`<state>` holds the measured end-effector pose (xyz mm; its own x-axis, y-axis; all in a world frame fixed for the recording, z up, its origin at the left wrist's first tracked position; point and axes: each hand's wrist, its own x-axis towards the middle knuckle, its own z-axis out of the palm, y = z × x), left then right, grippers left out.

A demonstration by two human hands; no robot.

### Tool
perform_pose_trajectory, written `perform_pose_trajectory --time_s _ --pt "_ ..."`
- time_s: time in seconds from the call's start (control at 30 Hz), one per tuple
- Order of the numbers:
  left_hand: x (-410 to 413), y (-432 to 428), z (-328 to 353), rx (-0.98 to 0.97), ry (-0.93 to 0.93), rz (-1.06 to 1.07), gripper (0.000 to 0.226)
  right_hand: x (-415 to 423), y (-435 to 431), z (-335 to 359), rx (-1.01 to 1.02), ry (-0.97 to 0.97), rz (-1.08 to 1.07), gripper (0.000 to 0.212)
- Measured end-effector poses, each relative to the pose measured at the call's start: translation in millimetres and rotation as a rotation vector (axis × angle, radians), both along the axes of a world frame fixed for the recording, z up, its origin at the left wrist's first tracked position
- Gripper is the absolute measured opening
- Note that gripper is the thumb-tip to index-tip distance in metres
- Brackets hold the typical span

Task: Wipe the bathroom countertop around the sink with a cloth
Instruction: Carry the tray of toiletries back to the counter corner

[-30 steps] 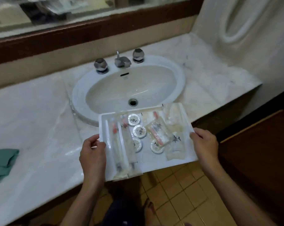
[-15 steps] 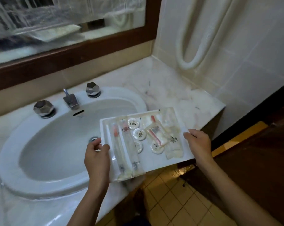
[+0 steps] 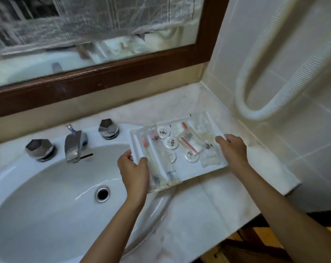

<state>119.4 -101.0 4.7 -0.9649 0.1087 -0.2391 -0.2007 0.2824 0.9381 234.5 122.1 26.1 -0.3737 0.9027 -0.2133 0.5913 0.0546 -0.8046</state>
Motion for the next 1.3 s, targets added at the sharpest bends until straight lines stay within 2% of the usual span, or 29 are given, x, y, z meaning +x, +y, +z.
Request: perform_pose_trajectory --time_s 0.17,0.33,0.53,0.7,0.87,0.93,1.07,1.2,1.3 --pt "-48 61 -8 -0.140 0.055 0.040 0.054 -69 63 -15 -0.032 0.040 0.098 0.031" --pt "-95 112 -19 -0.305 0.055 0.015 0.061 -129 118 -30 -0.076 0.096 0.112 0.033" --pt "-129 156 -22 -0.278 0.033 0.019 0.078 -177 165 -41 -0.103 0.135 0.070 0.029" --pt "-142 172 -27 -0.247 -0.028 0.005 0.082 -198 181 -49 -0.088 0.137 0.030 0.028" --pt "-146 172 -32 -0.194 -0.102 -0.020 0.083 -202 181 -61 -0.104 0.089 0.019 0.026" --pt "-144 170 -30 -0.190 -0.101 -0.015 0.079 -198 177 -66 -0.051 0.018 0.051 0.034" --pt "-118 154 -17 -0.185 -0.003 0.058 0.066 -182 149 -55 0.176 0.034 0.156 0.033" --pt "-63 107 -10 -0.164 0.123 0.028 0.051 -151 89 -41 0.207 0.122 0.348 0.029" --pt "-18 48 -13 -0.225 0.213 -0.009 0.042 -118 28 -34 0.187 0.159 0.448 0.026"
